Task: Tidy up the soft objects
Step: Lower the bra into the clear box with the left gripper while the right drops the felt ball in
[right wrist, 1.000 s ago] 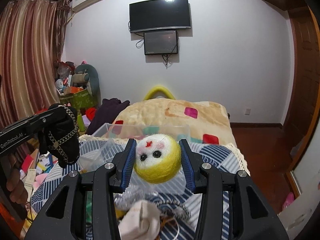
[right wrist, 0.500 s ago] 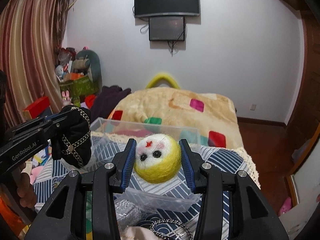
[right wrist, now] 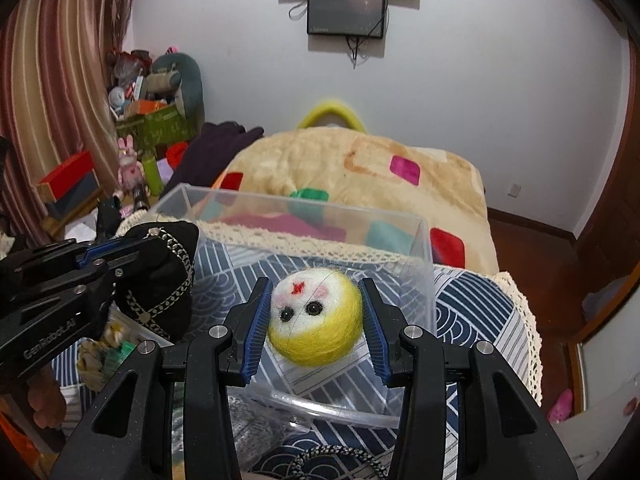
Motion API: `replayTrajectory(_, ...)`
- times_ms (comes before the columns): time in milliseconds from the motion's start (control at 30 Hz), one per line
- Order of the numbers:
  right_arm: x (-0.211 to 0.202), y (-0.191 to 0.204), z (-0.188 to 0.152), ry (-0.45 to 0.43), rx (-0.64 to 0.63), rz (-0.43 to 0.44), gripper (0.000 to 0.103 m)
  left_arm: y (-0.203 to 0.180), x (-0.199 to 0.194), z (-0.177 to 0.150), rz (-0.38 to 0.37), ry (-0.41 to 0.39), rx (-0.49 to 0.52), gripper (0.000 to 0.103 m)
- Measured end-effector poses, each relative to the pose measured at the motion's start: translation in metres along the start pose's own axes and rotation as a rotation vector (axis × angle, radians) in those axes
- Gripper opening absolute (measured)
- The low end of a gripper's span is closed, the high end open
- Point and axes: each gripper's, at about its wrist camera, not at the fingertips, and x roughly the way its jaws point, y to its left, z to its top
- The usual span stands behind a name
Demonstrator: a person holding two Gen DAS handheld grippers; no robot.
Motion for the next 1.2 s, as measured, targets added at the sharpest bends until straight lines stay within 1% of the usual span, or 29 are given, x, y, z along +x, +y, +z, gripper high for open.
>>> replayTrajectory(167, 0.010, -0.002, -0.002, 0.048, -0.014, 0.008, 0.041, -0.002, 0.007, -0.005, 0.025, 0.035, 0.011, 0.014)
replayTrajectory(300, 0.012, -0.002, -0.004, 0.065, -0.020, 0.011, 0.042, -0.002, 0.009, -0.008, 0.039, 0.038, 0.014, 0.018)
replayTrajectory(400, 0.013, -0.001, -0.003, 0.070, -0.021, 0.013, 0.051, -0.003, 0.006, -0.010, 0.055, 0.037, 0.031, 0.022)
replayTrajectory(433, 0.012, -0.001, -0.004, 0.063, -0.025, 0.008, 0.057, -0.004, 0.005, -0.010, 0.059, 0.035, 0.038, 0.024)
replayTrajectory(467, 0.012, -0.001, -0.003, 0.058, -0.028, 0.005, 0.061, -0.005, 0.003, -0.011, 0.062, 0.034, 0.044, 0.025)
replayTrajectory(500, 0.009, 0.000, -0.003, 0.050, -0.030, -0.001, 0.062, -0.006, 0.001, -0.011, 0.062, 0.032, 0.049, 0.025)
replayTrajectory(600, 0.000, -0.001, -0.002, 0.029, -0.024, 0.005, 0.062, -0.007, -0.003, -0.011, 0.062, 0.029, 0.060, 0.033)
replayTrajectory(633, -0.002, -0.001, -0.001, 0.025, -0.023, 0.008, 0.063, -0.007, -0.005, -0.011, 0.062, 0.027, 0.064, 0.037)
replayTrajectory(667, -0.005, -0.001, -0.001, 0.017, -0.021, 0.007, 0.065, -0.008, -0.008, -0.011, 0.062, 0.023, 0.067, 0.042)
replayTrajectory(700, -0.010, -0.001, 0.000, 0.004, -0.021, 0.003, 0.066, -0.008, -0.012, -0.011, 0.064, 0.016, 0.072, 0.043)
replayTrajectory(767, -0.021, -0.001, 0.001, -0.031, -0.023, -0.007, 0.072, -0.009, -0.019, -0.010, 0.066, -0.002, 0.079, 0.050)
replayTrajectory(967, -0.052, 0.002, 0.004, -0.117, -0.023, -0.015, 0.073, -0.014, -0.052, -0.004, 0.058, -0.070, 0.093, 0.068)
replayTrajectory(1033, -0.061, 0.002, 0.005, -0.141, -0.019, -0.012, 0.074, -0.014, -0.063, -0.003, 0.056, -0.094, 0.096, 0.071)
replayTrajectory(1100, -0.073, 0.002, 0.004, -0.173, -0.014, -0.009, 0.079, -0.015, -0.076, -0.003, 0.053, -0.118, 0.101, 0.073)
replayTrajectory(1133, -0.078, 0.002, 0.004, -0.189, -0.011, -0.010, 0.082, -0.016, -0.082, -0.003, 0.054, -0.128, 0.106, 0.083)
replayTrajectory(1167, -0.083, 0.003, 0.003, -0.203, -0.009, -0.012, 0.083, -0.016, -0.088, -0.003, 0.054, -0.137, 0.110, 0.094)
replayTrajectory(1200, -0.087, 0.003, 0.002, -0.211, -0.011, -0.012, 0.083, -0.016, -0.092, -0.003, 0.053, -0.144, 0.109, 0.097)
